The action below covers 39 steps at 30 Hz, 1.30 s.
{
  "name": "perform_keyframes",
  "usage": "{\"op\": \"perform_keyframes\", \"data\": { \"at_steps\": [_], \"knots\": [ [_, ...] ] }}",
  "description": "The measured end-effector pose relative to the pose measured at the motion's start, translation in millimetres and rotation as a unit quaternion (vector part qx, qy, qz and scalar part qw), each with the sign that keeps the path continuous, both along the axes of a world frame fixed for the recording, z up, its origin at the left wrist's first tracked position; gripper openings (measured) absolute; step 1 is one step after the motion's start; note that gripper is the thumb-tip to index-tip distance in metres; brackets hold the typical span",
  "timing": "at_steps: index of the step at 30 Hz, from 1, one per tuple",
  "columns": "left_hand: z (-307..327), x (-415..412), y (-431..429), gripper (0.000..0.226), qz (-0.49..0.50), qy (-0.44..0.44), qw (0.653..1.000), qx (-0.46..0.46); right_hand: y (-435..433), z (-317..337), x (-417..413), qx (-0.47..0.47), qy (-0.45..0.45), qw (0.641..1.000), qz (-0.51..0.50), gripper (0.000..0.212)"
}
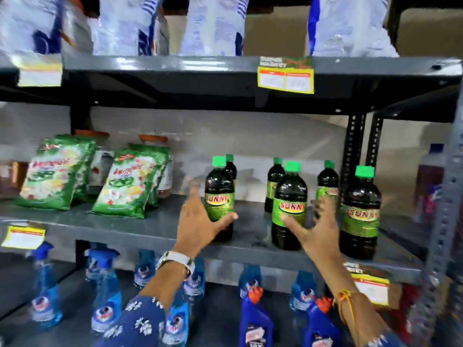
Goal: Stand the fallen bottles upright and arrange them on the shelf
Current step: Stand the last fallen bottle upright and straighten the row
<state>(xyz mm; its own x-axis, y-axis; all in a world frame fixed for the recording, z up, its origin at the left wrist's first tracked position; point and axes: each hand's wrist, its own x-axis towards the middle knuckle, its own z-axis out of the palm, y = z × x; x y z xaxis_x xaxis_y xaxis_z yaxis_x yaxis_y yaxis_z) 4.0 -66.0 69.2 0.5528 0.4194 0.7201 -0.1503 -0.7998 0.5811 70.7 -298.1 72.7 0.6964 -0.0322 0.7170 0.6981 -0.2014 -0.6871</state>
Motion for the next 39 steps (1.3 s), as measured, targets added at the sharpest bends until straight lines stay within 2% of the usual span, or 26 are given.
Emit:
{"op": "perform_keyframes", "data": {
  "at_steps": [2, 5, 10, 15, 23, 27, 30, 32, 33, 35, 36, 37, 39],
  "knots": [
    [-4.7, 2.4, 1.6, 0.108, -0.021, 0.106, 0.994, -0.017, 16.5, -8.4, 3.0, -0.068, 0.095, 0.993, -0.014, 0.096],
    [-15.5, 8.4, 2.6, 0.088, 0.041, 0.184, 0.982, 0.012, 20.0, -17.7, 3.6, -0.158, 0.12, 0.978, -0.062, 0.086],
    [-16.3, 11.3, 3.7, 0.076, 0.055, 0.15, 0.987, 0.024, 22.9, -15.8, 4.8, -0.19, 0.119, 0.968, -0.113, 0.084],
    [-19.7, 12.5, 4.0, 0.071, 0.066, 0.118, 0.99, 0.035, 22.9, -17.8, 2.2, -0.192, 0.113, 0.968, -0.113, 0.08],
    [-24.2, 13.0, 7.5, 0.07, 0.042, 0.082, 0.995, 0.032, 20.5, -20.0, 4.4, -0.212, 0.107, 0.965, -0.112, 0.08],
    [-25.9, 12.9, 7.6, 0.08, 0.045, 0.07, 0.996, 0.025, 19.0, -18.6, 3.3, -0.214, 0.104, 0.966, -0.1, 0.085],
    [-25.7, 11.4, 13.7, 0.093, -0.004, -0.011, 0.997, -0.079, 16.7, -19.9, -1.1, -0.175, 0.095, 0.979, -0.053, 0.103],
    [-29.0, 5.3, 11.8, 0.089, -0.058, -0.126, 0.978, -0.153, 6.0, -23.3, -9.9, -0.104, 0.072, 0.992, -0.022, 0.111],
    [-32.5, 0.0, 8.0, 0.083, -0.071, -0.18, 0.967, -0.165, -1.4, -24.8, -14.7, -0.073, 0.037, 0.996, -0.025, 0.108],
    [-36.0, -11.5, -14.0, 0.072, -0.083, -0.249, 0.957, -0.123, -27.3, -21.8, -18.8, -0.027, -0.063, 0.994, -0.084, 0.096],
    [-34.8, -13.9, -29.5, 0.068, -0.1, -0.255, 0.957, -0.091, -43.1, -16.6, -17.7, 0.001, -0.101, 0.987, -0.124, 0.091],
    [-31.0, -13.3, -47.4, 0.066, -0.129, -0.246, 0.959, -0.06, -59.8, -9.1, -13.5, 0.03, -0.117, 0.981, -0.154, 0.088],
    [-16.9, -3.0, -81.9, 0.066, -0.195, -0.186, 0.962, -0.036, -88.0, 5.3, 1.0, 0.056, -0.079, 0.98, -0.175, 0.088]
  ]
}}
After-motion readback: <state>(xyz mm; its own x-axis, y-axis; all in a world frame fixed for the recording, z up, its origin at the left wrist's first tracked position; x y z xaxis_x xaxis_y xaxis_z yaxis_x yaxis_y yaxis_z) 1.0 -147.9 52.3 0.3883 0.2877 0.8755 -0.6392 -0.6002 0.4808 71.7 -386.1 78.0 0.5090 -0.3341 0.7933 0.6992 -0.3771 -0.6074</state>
